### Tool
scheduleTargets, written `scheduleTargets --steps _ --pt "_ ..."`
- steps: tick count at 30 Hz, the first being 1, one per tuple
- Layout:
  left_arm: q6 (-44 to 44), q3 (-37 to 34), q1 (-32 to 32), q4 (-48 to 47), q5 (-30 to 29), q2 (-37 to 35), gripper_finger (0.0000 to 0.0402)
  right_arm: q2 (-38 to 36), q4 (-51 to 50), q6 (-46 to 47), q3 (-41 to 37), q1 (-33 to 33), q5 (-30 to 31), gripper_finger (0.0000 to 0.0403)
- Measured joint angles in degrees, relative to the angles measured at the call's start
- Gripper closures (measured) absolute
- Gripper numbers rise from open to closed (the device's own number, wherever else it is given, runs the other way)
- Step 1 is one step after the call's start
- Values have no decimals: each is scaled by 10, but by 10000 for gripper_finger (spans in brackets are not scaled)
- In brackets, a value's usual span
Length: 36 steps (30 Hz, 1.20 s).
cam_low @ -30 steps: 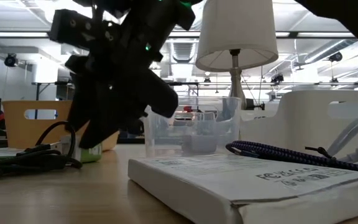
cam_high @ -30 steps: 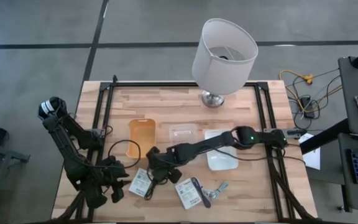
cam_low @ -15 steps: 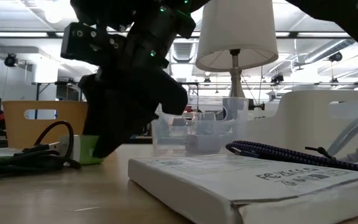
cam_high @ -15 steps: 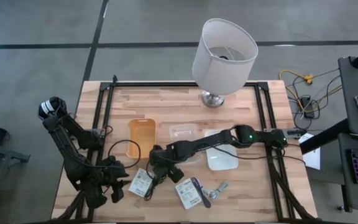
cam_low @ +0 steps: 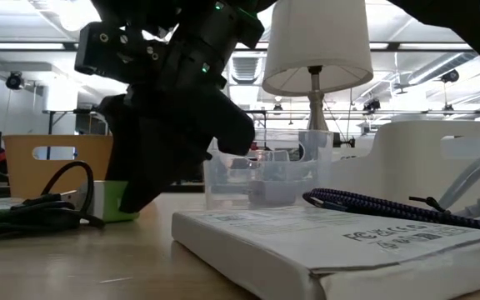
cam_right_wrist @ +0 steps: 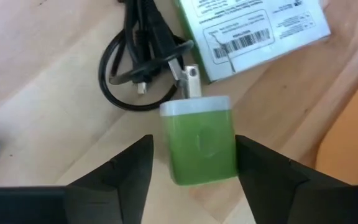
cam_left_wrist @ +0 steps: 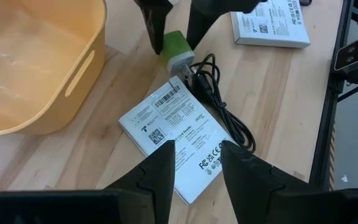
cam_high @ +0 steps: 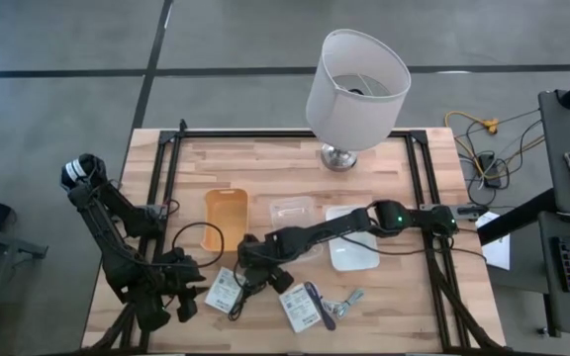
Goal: Pick and place items into bin
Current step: Put the green charger adapter into the transparent bin
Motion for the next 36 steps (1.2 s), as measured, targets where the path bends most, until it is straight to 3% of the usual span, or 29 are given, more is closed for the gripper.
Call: scheduleTargets --steps 13,19,25,30,36 --pt "0 0 0 -2 0 0 288 -3 -3 33 3 1 2 262" --pt "0 0 0 -3 0 0 288 -44 -15 72 3 6 64 260" --pt "1 0 0 -4 -1 0 288 -107 -158 228 46 2 123 260" --pt "1 -1 0 -4 -1 0 288 -151 -298 392 42 -21 121 258" --pt "0 -2 0 -3 -1 0 288 -152 -350 367 -29 -47 121 226"
